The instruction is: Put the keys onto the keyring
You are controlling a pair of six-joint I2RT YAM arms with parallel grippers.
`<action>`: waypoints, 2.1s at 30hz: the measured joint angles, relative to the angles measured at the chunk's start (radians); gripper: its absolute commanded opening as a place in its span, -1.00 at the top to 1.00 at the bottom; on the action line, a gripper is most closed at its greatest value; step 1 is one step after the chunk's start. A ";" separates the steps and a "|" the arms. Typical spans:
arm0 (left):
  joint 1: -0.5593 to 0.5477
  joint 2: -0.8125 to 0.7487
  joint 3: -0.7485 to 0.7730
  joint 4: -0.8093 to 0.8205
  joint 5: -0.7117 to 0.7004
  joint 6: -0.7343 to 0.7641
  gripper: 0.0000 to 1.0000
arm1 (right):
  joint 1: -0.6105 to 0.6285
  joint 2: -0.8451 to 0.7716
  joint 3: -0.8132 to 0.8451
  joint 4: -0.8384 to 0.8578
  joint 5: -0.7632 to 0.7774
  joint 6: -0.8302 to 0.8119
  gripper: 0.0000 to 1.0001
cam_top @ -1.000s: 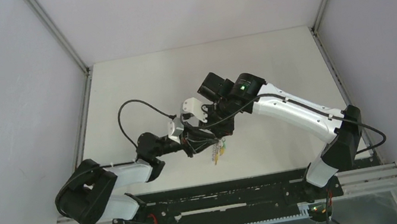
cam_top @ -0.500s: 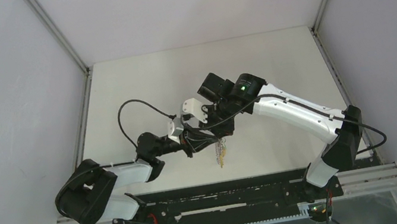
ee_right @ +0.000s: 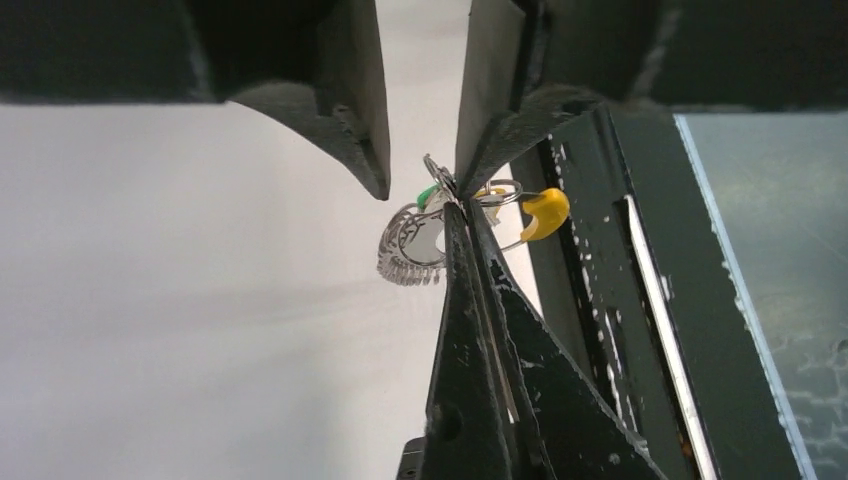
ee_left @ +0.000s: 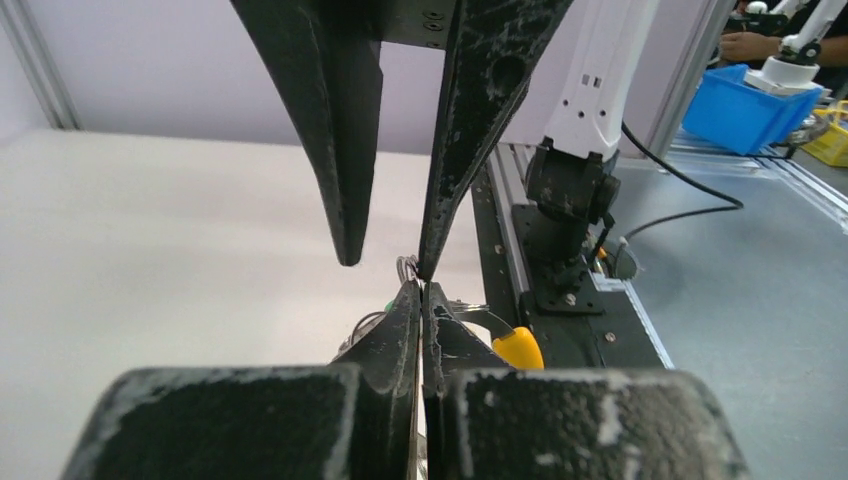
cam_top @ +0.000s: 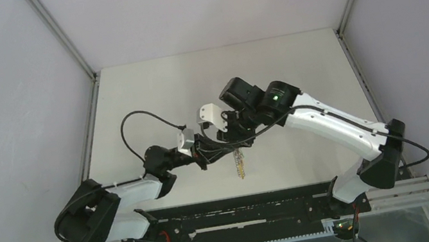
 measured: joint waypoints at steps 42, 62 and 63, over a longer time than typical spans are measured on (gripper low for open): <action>-0.002 -0.251 -0.014 0.035 -0.117 0.192 1.00 | -0.299 -0.351 -0.373 0.642 -0.656 0.165 0.49; -0.013 -0.294 -0.014 0.037 -0.117 0.201 1.00 | -0.316 -0.256 -0.373 0.624 -0.756 0.208 1.00; -0.016 -0.296 -0.014 0.037 -0.117 0.202 1.00 | -0.317 -0.248 -0.373 0.623 -0.768 0.215 1.00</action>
